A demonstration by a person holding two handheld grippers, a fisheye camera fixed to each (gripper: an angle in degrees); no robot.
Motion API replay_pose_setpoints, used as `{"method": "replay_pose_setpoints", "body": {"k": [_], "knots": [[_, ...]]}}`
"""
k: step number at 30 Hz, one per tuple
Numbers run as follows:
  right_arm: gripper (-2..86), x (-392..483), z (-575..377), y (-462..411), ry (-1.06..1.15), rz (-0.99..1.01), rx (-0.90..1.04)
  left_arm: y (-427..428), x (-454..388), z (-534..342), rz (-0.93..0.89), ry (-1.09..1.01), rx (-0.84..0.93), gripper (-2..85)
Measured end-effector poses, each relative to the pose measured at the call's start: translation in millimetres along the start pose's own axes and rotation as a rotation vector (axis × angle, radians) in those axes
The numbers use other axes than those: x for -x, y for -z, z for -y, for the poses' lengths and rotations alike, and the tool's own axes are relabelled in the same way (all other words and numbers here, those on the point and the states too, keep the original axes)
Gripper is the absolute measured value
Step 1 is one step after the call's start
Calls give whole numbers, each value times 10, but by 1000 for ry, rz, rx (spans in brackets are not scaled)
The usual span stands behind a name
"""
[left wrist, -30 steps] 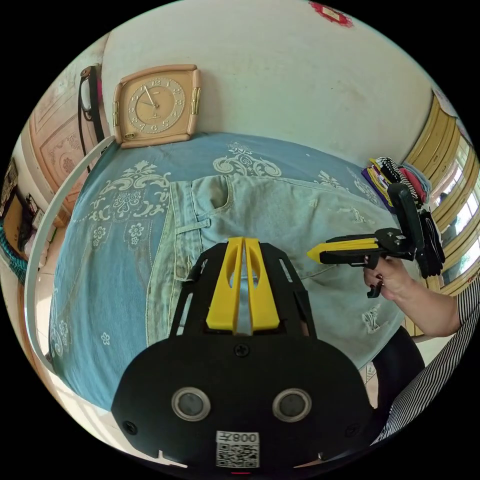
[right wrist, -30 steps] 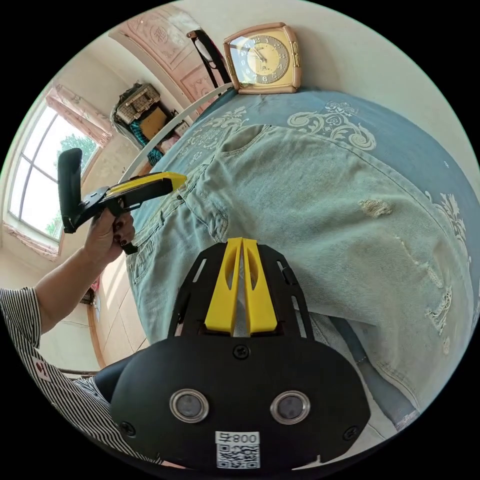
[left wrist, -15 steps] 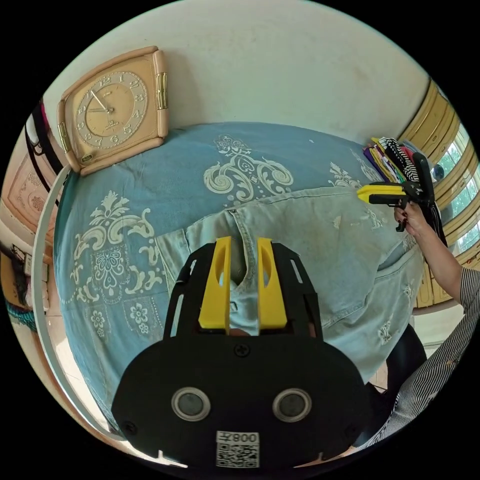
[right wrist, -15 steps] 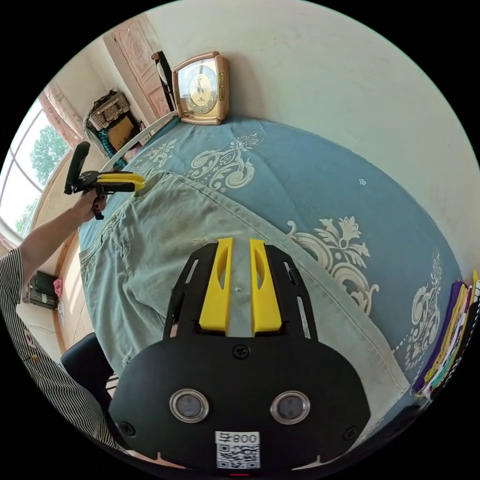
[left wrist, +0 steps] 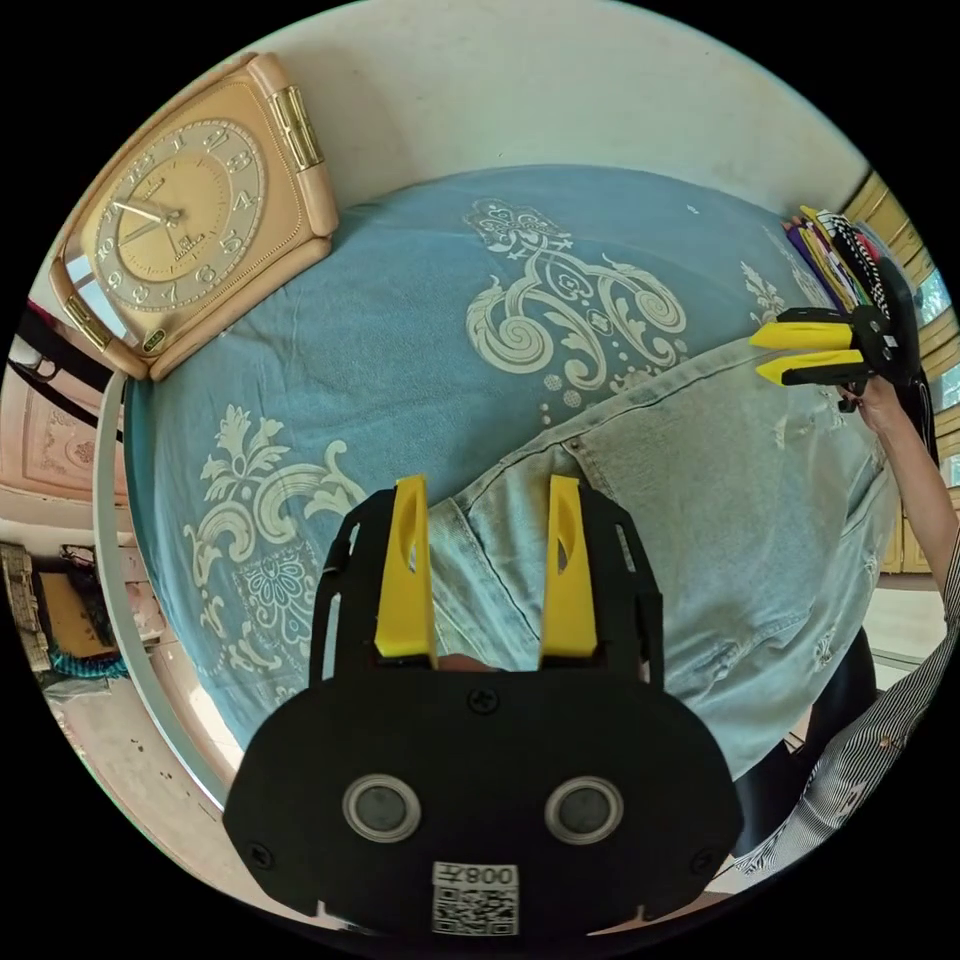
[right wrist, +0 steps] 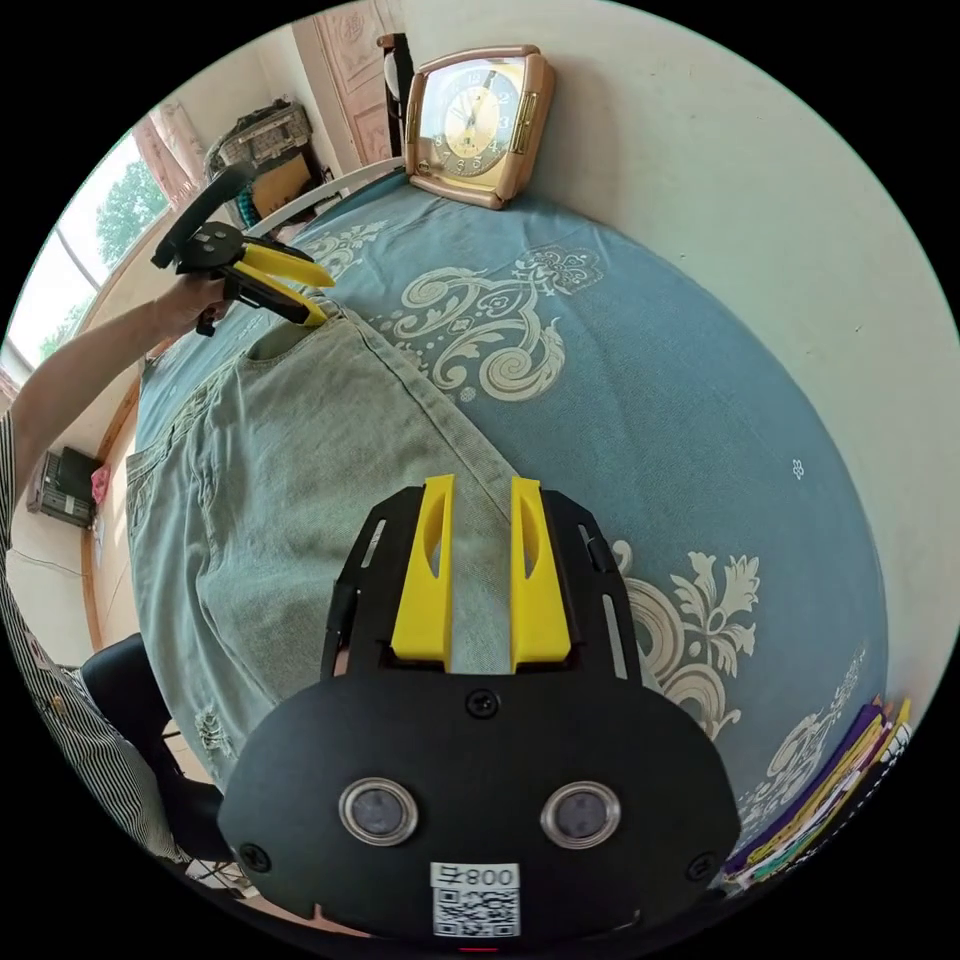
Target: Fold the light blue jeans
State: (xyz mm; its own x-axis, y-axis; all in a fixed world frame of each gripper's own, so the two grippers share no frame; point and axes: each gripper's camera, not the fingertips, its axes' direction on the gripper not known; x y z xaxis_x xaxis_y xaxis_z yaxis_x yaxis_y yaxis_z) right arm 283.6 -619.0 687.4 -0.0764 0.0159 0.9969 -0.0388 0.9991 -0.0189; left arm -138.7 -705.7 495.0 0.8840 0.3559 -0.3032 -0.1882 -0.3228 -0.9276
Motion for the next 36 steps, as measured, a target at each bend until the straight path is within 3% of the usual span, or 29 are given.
{"method": "replay_pose_setpoints", "body": {"k": [12, 17, 29, 36], "knots": [[87, 321, -2, -212, 56, -51, 24, -37, 10, 34, -42, -71, 18, 147], [77, 457, -40, -279, 60, -68, 38, -82, -123, -21, -92, -118, 27, 78], [16, 652, -271, -411, -36, -49, 64, -59, -408, -413, 6, -97, -22, 28], [11, 928, -653, -83, -43, -54, -38, 102, -579, -873, 29, -101, -118, 24]]}}
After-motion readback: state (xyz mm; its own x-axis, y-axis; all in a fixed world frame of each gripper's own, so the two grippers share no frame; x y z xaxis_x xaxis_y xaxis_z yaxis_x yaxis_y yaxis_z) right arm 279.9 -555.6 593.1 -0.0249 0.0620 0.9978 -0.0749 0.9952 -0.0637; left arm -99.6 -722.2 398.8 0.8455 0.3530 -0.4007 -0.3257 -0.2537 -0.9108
